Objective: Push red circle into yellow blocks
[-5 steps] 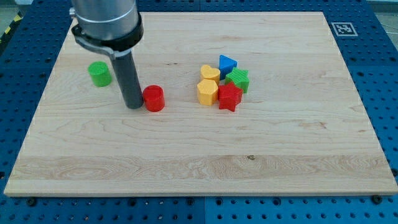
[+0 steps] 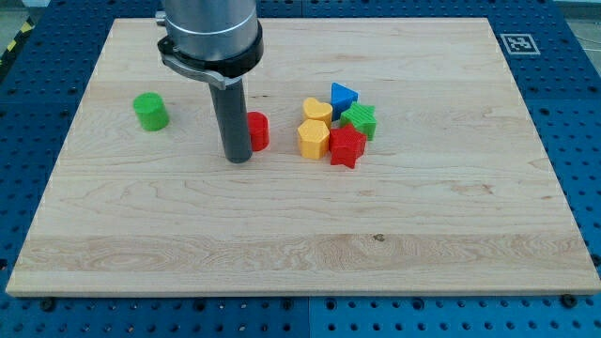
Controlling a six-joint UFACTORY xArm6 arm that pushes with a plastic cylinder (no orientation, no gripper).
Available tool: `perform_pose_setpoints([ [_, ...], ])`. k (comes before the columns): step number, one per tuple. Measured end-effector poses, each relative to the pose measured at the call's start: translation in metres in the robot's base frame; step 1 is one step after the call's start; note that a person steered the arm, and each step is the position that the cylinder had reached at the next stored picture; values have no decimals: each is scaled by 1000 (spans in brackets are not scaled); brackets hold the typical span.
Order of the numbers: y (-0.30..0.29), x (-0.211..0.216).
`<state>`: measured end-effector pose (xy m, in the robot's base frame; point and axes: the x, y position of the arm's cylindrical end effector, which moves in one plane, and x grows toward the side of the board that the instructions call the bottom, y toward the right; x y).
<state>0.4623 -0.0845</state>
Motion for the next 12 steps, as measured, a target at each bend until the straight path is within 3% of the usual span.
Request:
perform_pose_setpoints([
  [5,-1,-6],
  [7,13,-17],
  [9,-25,-55],
  [12,-11,-57],
])
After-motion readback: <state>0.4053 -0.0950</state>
